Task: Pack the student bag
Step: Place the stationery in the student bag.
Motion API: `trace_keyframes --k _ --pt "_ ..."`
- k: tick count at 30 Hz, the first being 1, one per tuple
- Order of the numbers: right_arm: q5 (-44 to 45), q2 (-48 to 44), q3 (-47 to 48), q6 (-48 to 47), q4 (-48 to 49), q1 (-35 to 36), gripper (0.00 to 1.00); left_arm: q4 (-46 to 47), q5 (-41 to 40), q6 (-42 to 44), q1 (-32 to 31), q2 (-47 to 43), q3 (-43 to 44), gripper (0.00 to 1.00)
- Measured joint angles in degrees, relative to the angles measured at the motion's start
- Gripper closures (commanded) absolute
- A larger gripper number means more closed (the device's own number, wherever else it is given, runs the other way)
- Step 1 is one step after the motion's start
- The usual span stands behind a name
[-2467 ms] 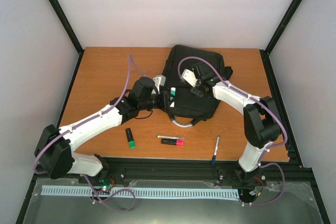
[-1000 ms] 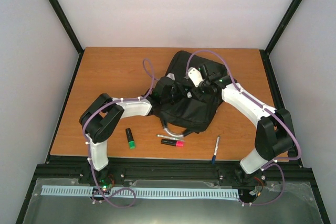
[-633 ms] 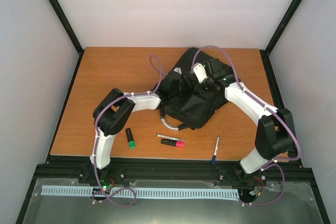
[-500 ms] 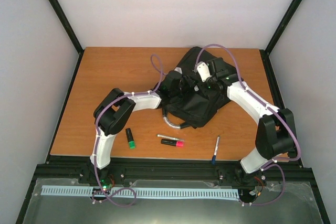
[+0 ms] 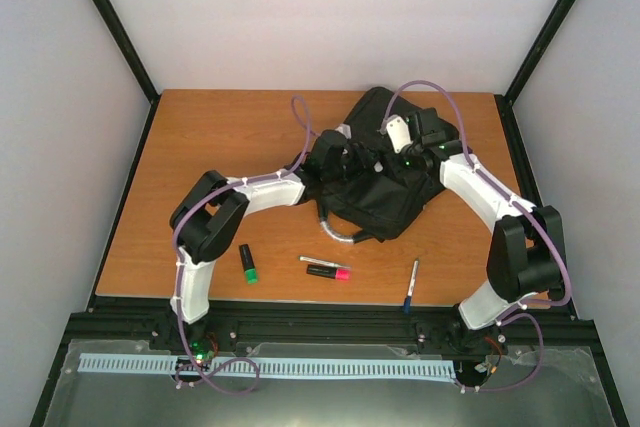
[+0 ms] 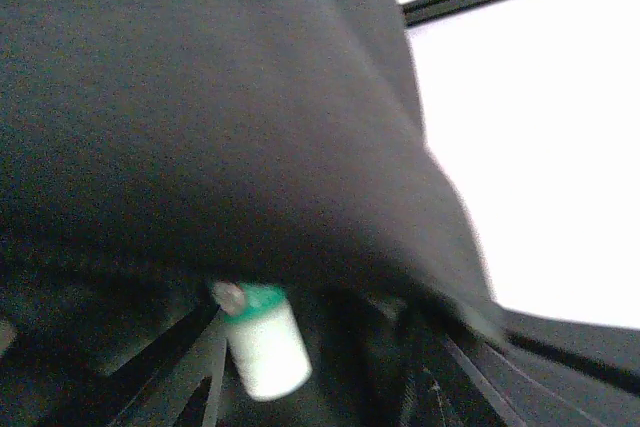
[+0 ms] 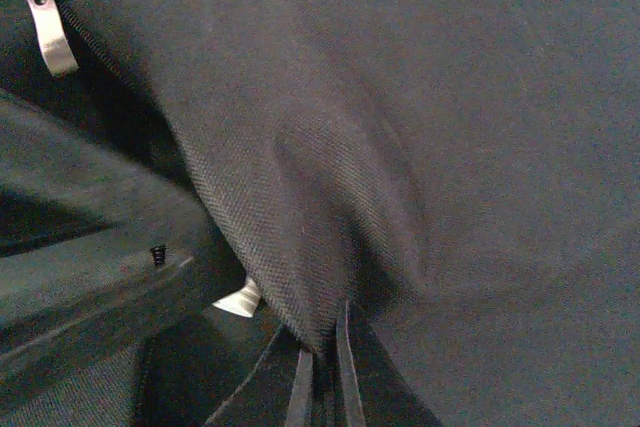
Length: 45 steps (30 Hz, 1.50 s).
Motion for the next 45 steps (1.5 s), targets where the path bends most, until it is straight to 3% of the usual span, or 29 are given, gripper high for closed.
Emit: trace_keyframes --k 12,22,32,39,45 --pt "-0.9 1.0 -1.3 -0.4 0.8 -1.1 0.97 -14.9 3.2 13.0 -0.9 -11.3 1.4 0.4" --pt "-2.4 3.0 -2.2 -1.2 1.9 -1.1 0.97 -30.5 -3.9 24.8 -0.9 -16.4 0.1 0.39" --pt "-3.5 3.9 -2.4 -1.3 2.4 -1.3 0.96 -38.6 -5.7 33.4 -0.9 -21.8 -8.3 0.41" --pt "-4.2 3.9 -2.4 -1.3 2.4 -1.5 0.96 -41.6 -4.8 36.2 -0.9 -26.7 -16.4 0.46" --pt "-4.8 3.4 -2.6 -1.3 2.4 -1.5 0.97 -43.8 -3.4 38.4 -0.9 -31.9 -19.0 0.61"
